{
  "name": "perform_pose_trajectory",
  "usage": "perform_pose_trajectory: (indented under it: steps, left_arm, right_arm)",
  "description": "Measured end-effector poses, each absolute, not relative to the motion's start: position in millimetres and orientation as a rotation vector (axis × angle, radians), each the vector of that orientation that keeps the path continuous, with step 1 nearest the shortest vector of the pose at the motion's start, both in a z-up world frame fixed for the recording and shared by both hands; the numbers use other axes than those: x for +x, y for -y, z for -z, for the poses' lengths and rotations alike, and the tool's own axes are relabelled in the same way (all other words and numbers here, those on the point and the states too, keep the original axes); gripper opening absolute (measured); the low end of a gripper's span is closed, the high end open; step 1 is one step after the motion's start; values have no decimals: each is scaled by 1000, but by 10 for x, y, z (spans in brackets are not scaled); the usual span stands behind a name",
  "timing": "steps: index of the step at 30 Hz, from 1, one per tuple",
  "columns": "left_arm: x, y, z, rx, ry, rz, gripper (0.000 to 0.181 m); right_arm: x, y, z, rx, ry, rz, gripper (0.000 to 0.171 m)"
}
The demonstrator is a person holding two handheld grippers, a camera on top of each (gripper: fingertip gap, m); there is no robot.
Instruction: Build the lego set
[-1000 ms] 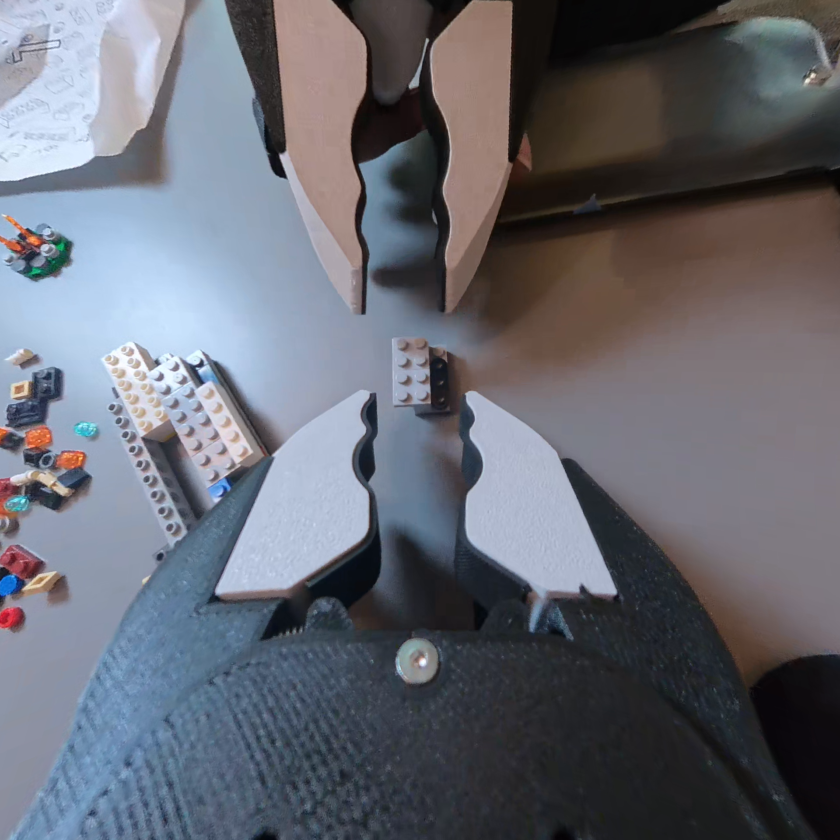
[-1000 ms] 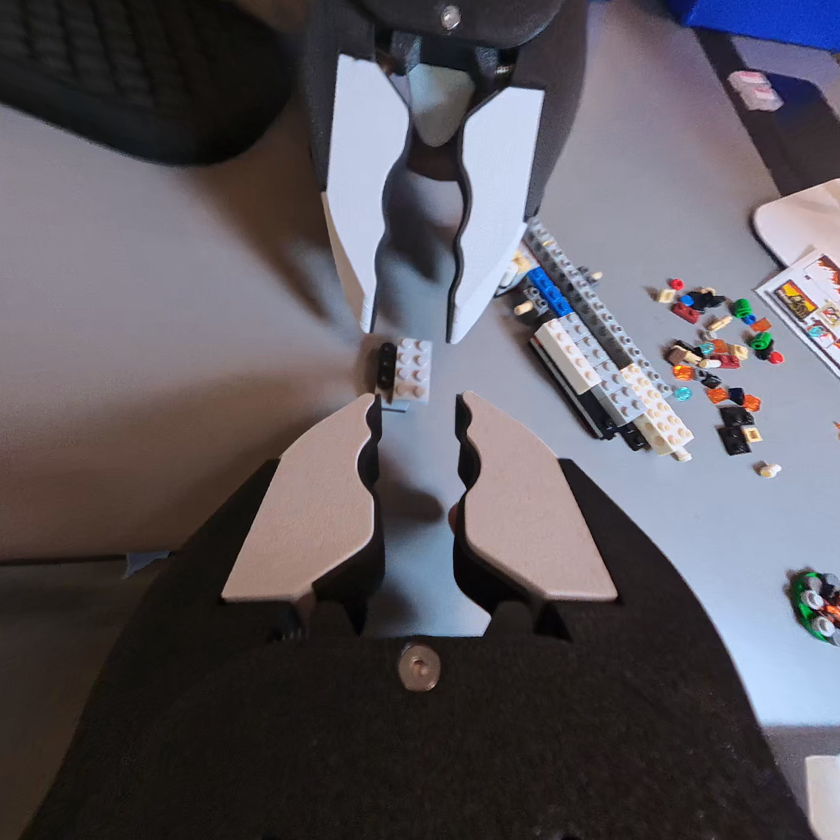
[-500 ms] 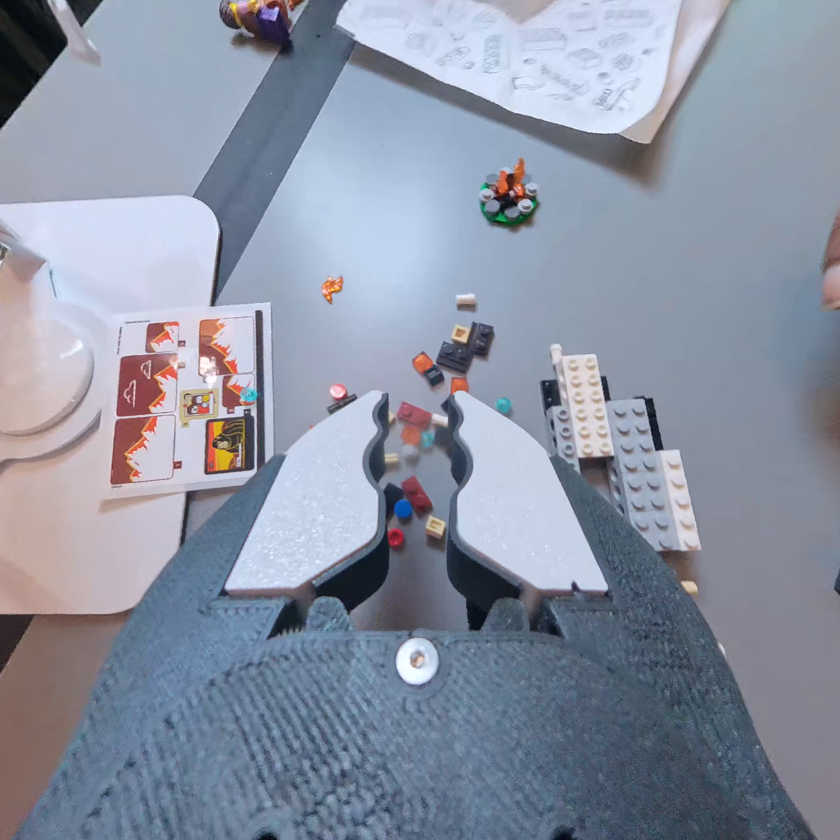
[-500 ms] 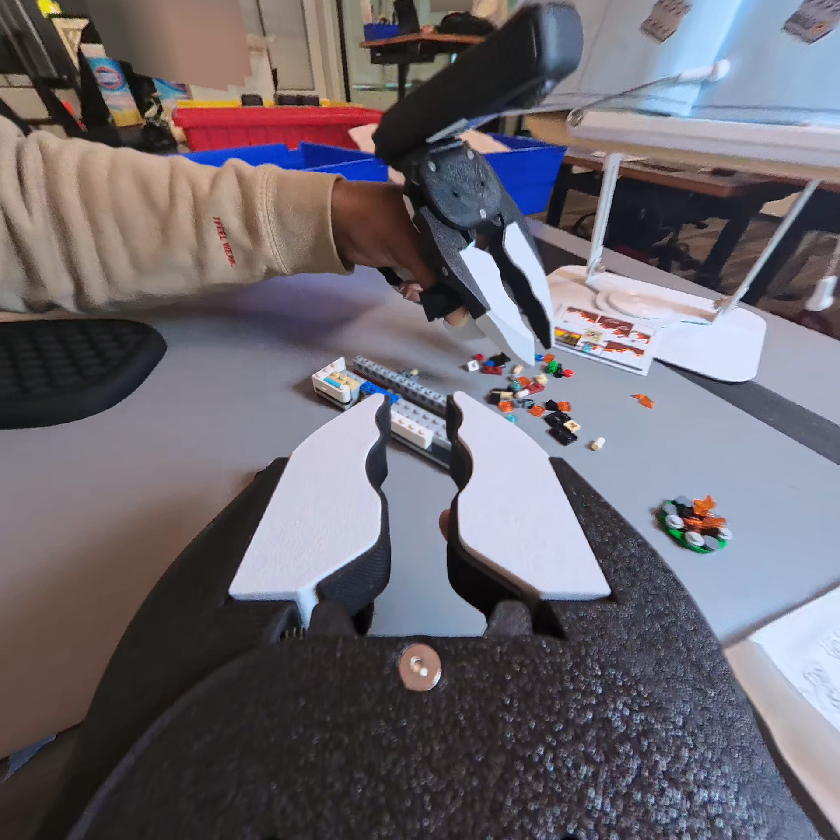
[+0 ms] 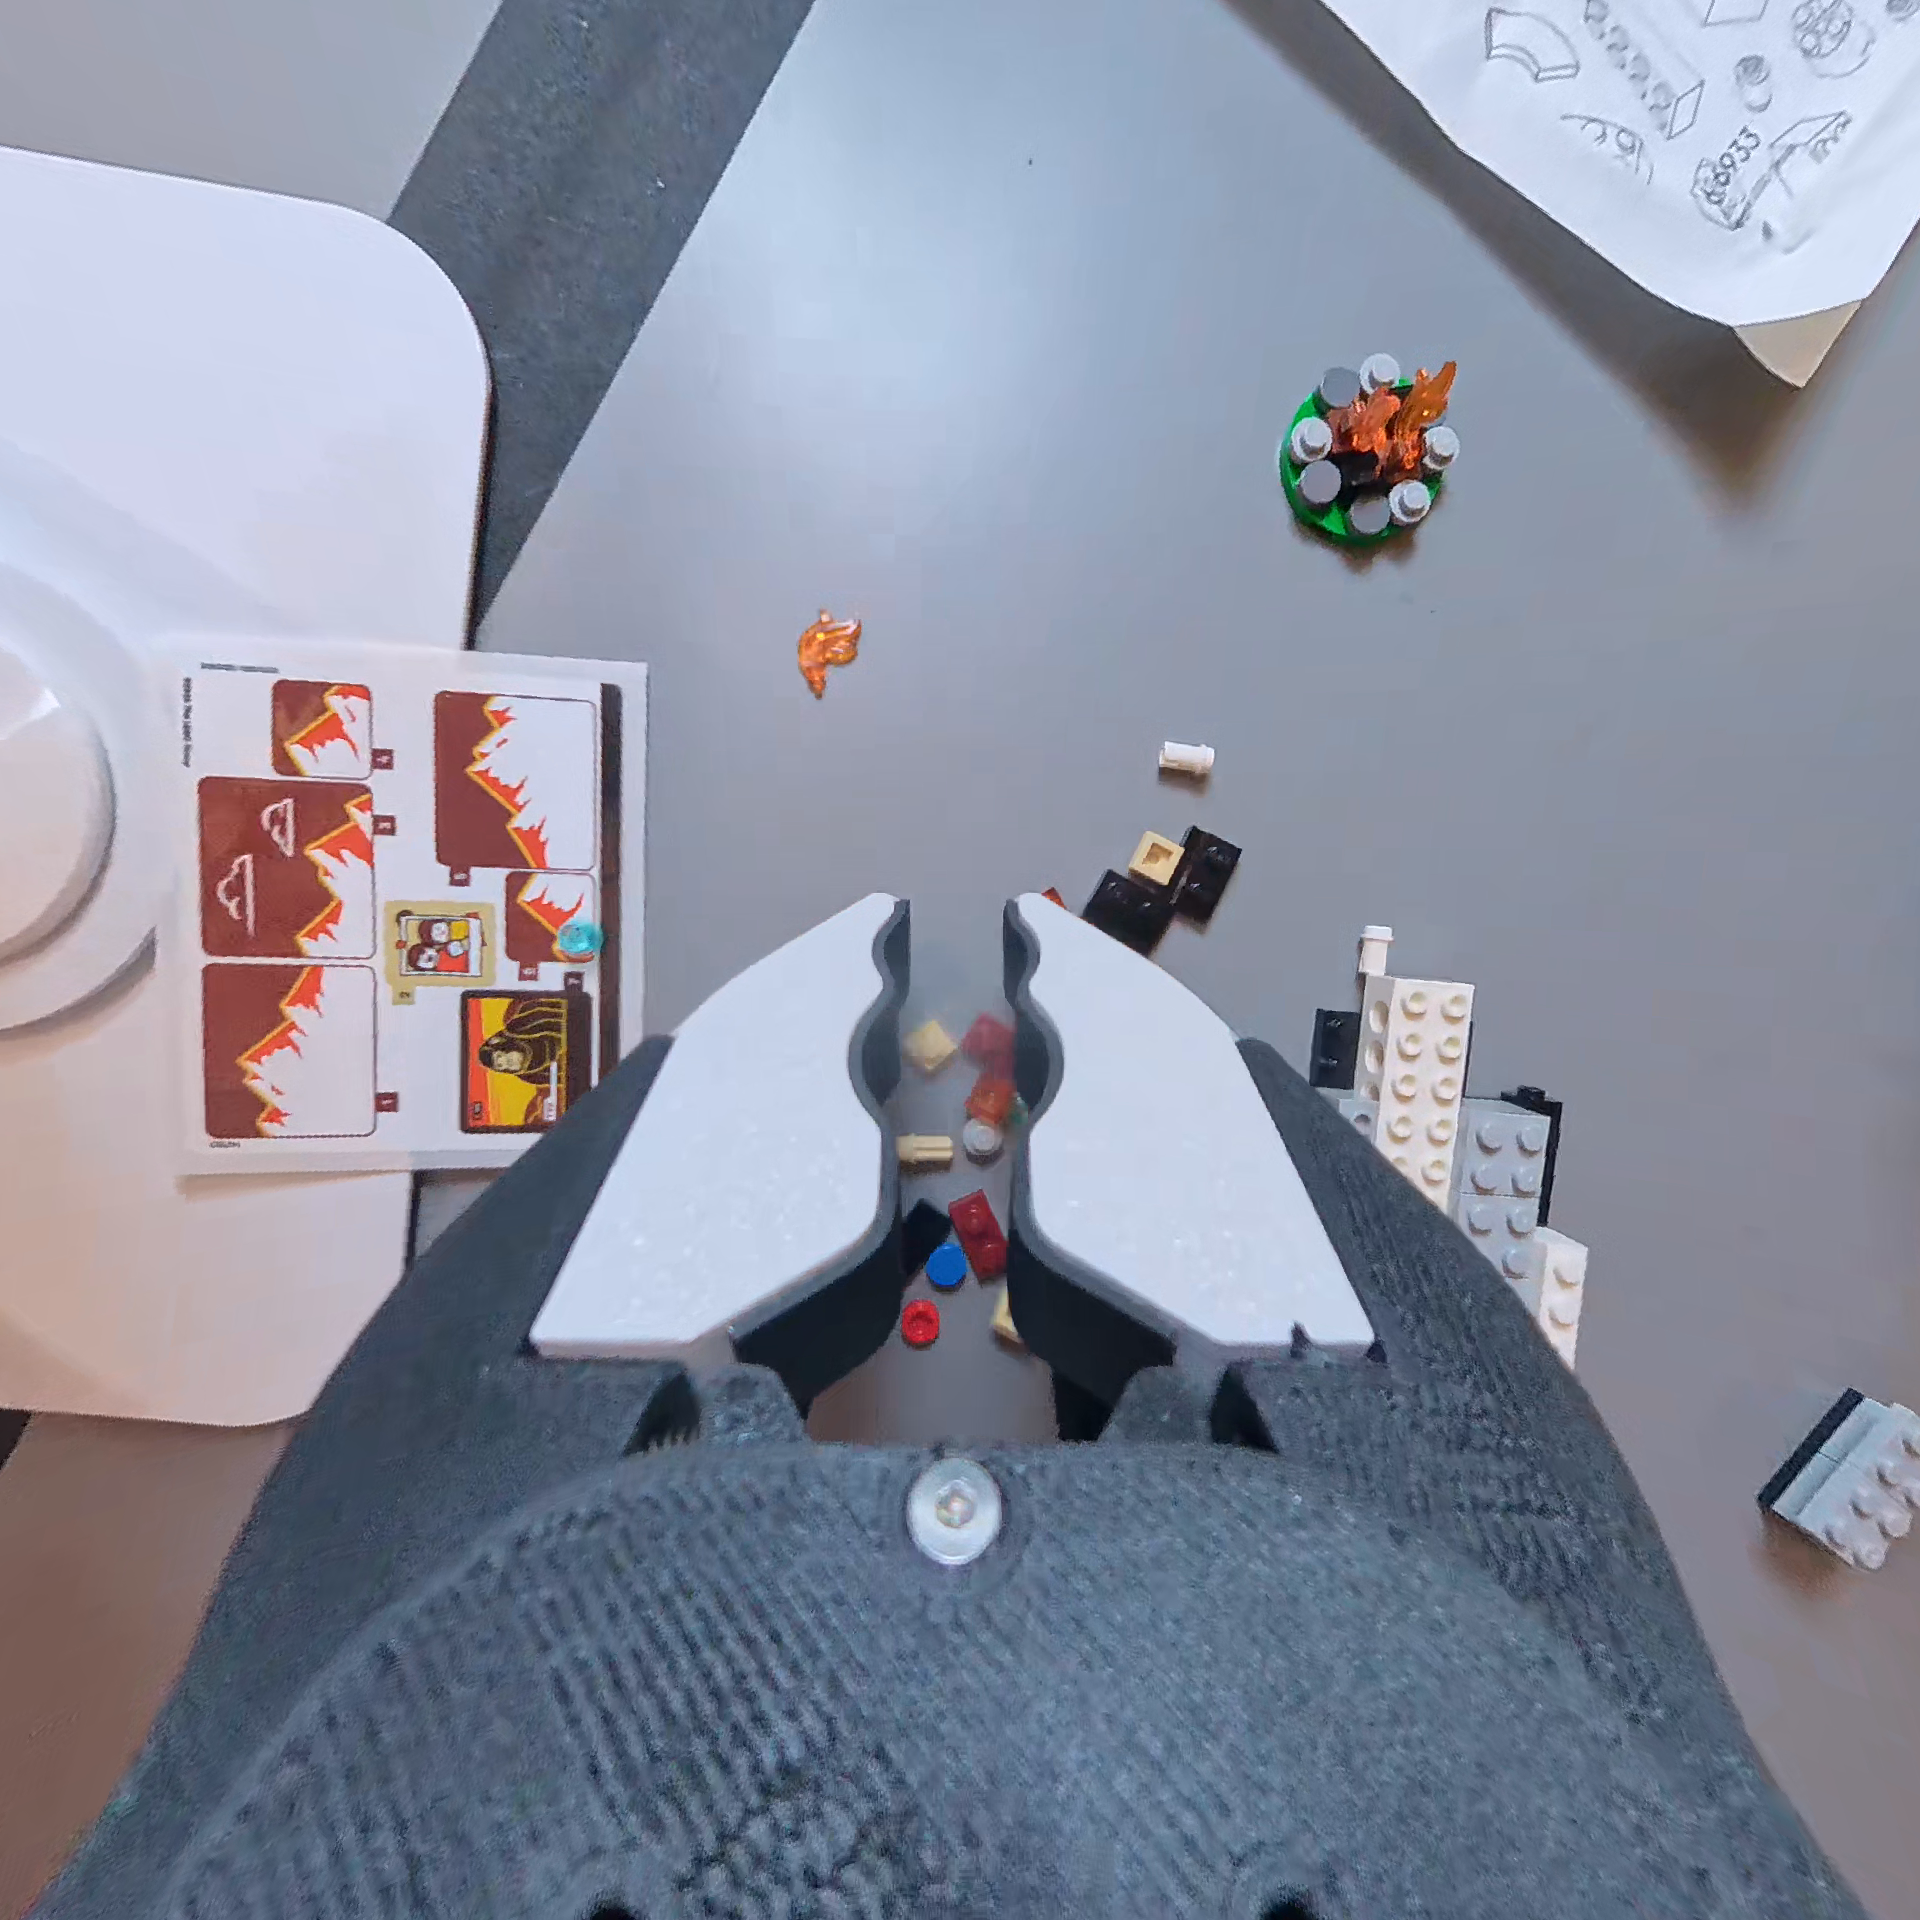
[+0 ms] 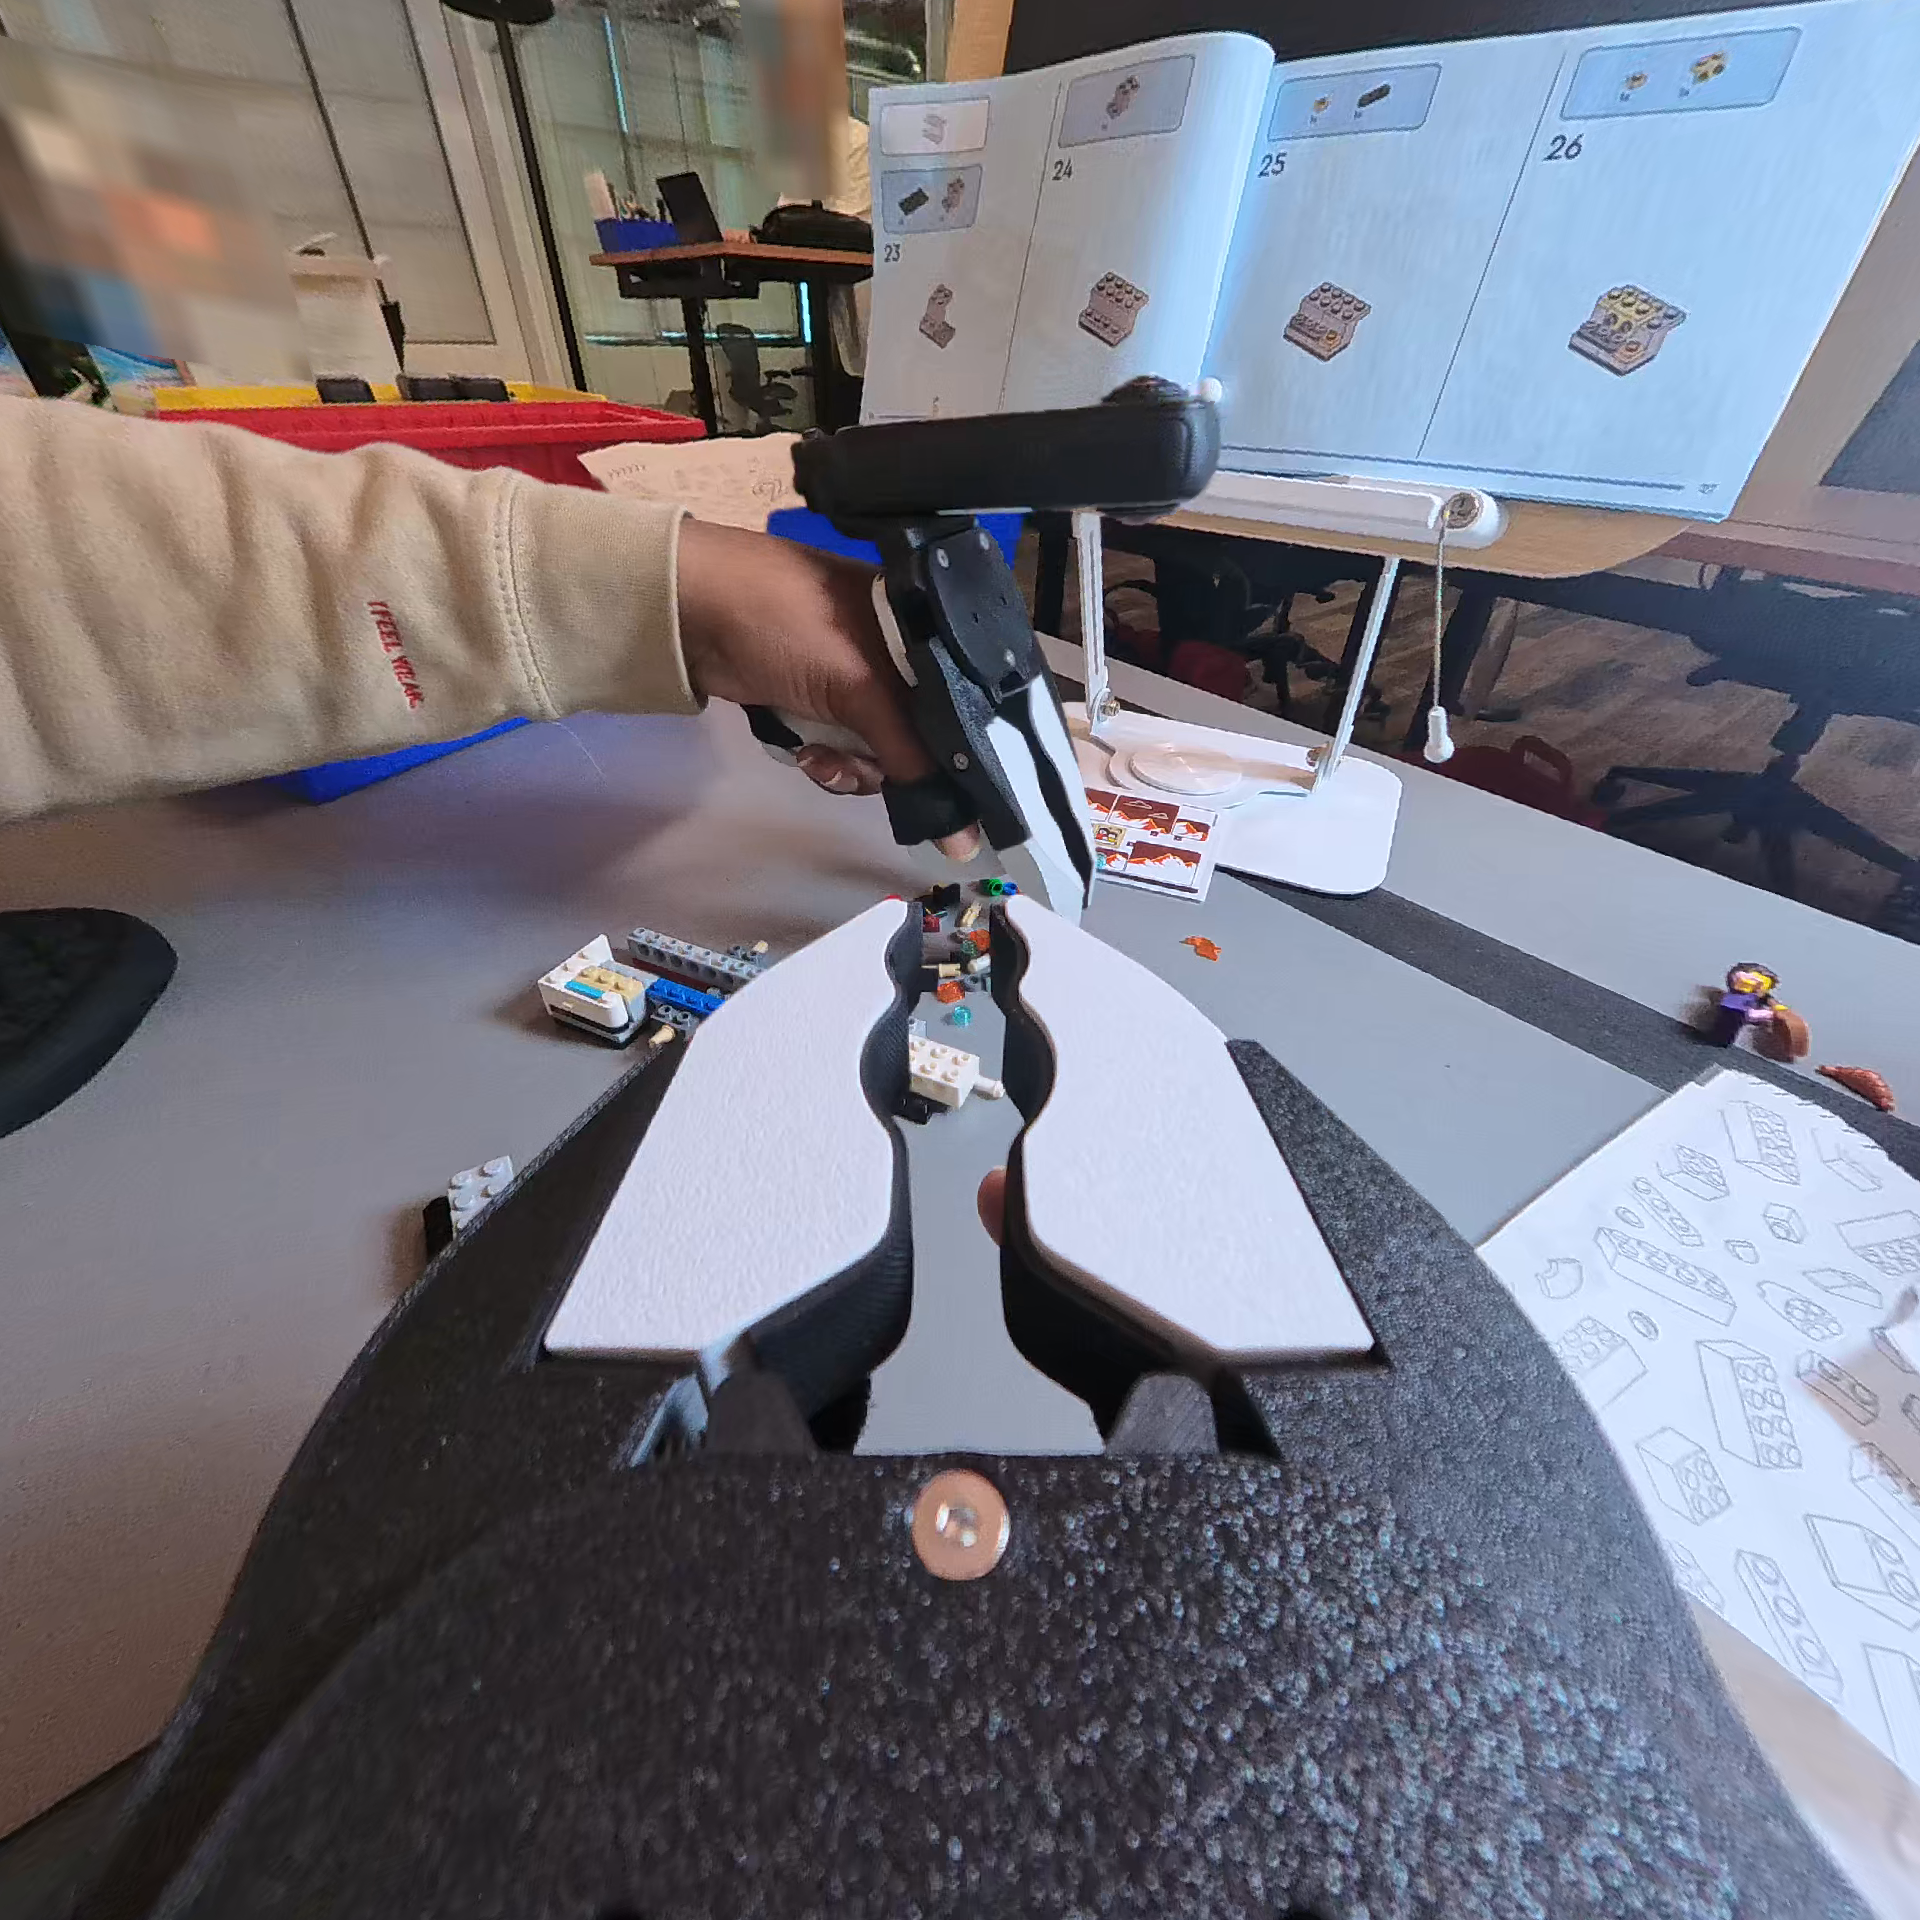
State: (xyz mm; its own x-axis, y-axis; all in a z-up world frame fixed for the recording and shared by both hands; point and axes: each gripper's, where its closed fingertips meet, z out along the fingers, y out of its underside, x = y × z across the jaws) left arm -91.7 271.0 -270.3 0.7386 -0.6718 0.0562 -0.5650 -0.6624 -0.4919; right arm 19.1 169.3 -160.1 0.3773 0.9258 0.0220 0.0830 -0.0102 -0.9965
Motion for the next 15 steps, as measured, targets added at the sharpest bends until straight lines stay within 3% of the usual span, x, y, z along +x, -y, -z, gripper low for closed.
perform_pose_trajectory:
  steps: [15]
  left_arm:
    - [-786, -2601, 2848, -2598, -977, 310, 16]
  right_arm:
    - [158, -1665, 1630, -1436, 996, -866, 9]
